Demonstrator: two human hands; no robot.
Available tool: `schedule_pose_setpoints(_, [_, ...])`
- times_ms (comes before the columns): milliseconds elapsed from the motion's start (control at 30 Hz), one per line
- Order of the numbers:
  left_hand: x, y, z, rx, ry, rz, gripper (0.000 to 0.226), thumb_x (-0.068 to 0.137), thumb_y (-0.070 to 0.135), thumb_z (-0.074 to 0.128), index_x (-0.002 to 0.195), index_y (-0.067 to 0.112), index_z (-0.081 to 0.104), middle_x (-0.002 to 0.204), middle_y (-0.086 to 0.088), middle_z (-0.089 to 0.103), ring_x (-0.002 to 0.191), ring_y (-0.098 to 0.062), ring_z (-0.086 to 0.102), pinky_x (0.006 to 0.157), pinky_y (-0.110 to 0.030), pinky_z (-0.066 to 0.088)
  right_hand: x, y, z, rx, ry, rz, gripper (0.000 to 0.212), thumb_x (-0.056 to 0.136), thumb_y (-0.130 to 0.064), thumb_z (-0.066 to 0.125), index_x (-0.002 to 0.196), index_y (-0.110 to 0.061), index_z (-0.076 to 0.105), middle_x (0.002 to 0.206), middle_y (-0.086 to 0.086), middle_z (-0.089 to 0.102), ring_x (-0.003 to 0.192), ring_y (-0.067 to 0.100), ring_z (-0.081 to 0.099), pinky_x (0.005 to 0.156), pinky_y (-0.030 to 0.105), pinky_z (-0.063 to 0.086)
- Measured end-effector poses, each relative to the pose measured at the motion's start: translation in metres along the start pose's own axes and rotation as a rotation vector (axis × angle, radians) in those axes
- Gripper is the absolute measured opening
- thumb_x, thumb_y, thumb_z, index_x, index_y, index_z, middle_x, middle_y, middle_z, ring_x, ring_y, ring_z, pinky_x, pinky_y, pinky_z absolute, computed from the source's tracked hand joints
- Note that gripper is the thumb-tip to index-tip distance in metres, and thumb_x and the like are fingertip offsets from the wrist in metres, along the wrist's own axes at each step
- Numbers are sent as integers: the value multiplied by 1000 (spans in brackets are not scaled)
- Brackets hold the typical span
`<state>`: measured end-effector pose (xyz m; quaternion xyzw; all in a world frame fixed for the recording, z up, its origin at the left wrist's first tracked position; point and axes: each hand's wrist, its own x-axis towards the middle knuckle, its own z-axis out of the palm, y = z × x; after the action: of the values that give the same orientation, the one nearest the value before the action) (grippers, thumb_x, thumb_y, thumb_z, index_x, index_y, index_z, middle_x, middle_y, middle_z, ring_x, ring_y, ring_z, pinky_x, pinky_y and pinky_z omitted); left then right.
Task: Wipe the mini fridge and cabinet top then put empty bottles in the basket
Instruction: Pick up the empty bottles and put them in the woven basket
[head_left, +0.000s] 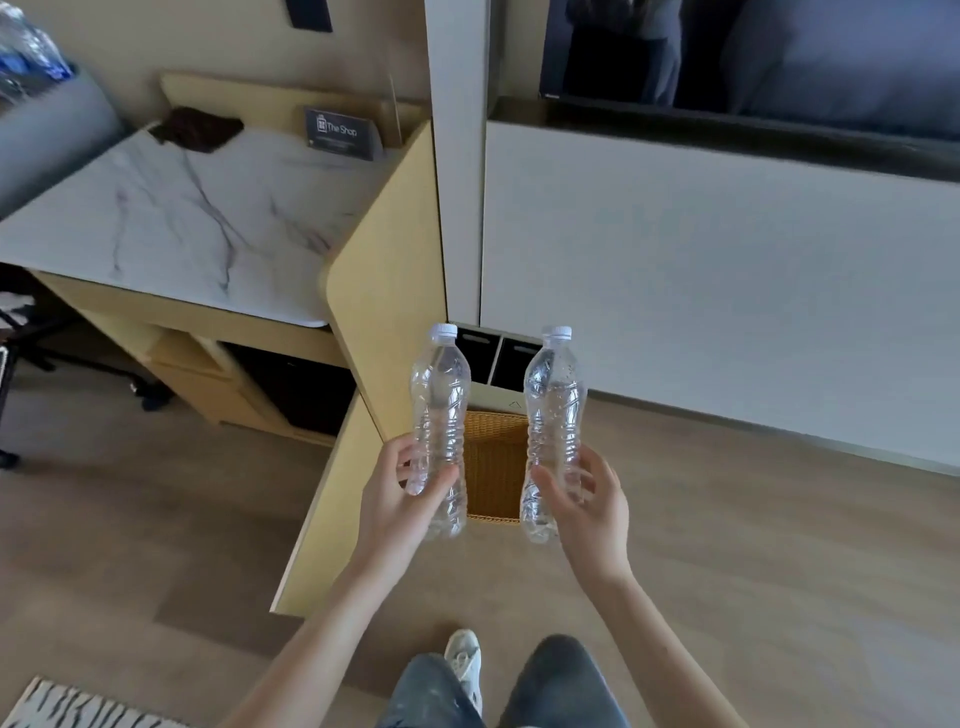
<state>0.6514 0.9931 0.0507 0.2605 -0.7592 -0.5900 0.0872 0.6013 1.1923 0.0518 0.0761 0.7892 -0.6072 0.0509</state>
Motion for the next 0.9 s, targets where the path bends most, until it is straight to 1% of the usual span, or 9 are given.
schedule_pose_setpoints(133, [44,2,3,-2,-20,-8,51,81,39,79,125,35,53,119,26,58,113,-4,58,93,-29,49,35,-9,25,2,-29,31,35,82,-34,80,113,-35,64,111,-1,67,100,13,66,86,48,58])
schedule_pose_setpoints(300, [96,-11,23,7,-36,-63,46,81,39,78,114,51,48,117,29,56,111,0,56,87,-20,45,89,2,49,-54,-56,63,31,82,-36,81,105,-43,62,108,-7,67,94,-3,62,86,43,59])
schedule_pose_setpoints(433, [147,-40,50,0,-14,-142,49,80,43,78,118,47,47,117,28,55,109,7,54,80,-11,41,147,35,73,-124,-131,116,47,82,-39,80,123,-24,63,116,-3,65,104,5,62,90,41,57])
schedule_pose_setpoints(500, [171,-61,64,-7,3,-198,51,80,42,78,122,41,49,118,23,57,108,5,55,76,-8,42,175,59,84,-146,-163,153,51,82,-40,80,125,-20,62,119,-2,64,107,9,62,84,29,58])
schedule_pose_setpoints(567, [194,-85,78,-20,24,-252,50,79,41,80,121,37,51,117,18,60,106,1,59,72,-4,44,202,85,99,-146,-188,194,46,81,-40,80,120,-24,62,117,-4,65,103,2,61,70,7,50])
schedule_pose_setpoints(600, [207,-99,85,-28,34,-278,50,79,39,81,120,36,53,116,16,61,105,-1,60,71,-3,44,215,99,107,-149,-199,216,45,81,-41,80,119,-28,61,116,-6,64,103,-1,60,67,3,47])
schedule_pose_setpoints(733, [252,-160,109,-23,27,-348,46,79,34,81,115,38,53,115,14,62,104,-1,61,72,-4,45,259,152,140,-153,-216,299,50,81,-40,80,125,-25,61,118,-7,65,108,2,62,85,19,55])
schedule_pose_setpoints(833, [284,-211,126,6,17,-407,55,78,35,82,125,27,54,118,11,62,104,-2,61,75,-9,47,284,199,166,-155,-195,323,44,81,-36,81,119,-29,60,109,-14,64,93,-19,59,69,3,48])
schedule_pose_setpoints(900, [308,-251,136,17,1,-434,59,78,35,82,128,23,54,119,9,62,107,-5,61,84,-19,50,300,236,184,-179,-186,353,58,81,-40,80,130,-21,57,116,-7,65,101,-7,62,76,11,53])
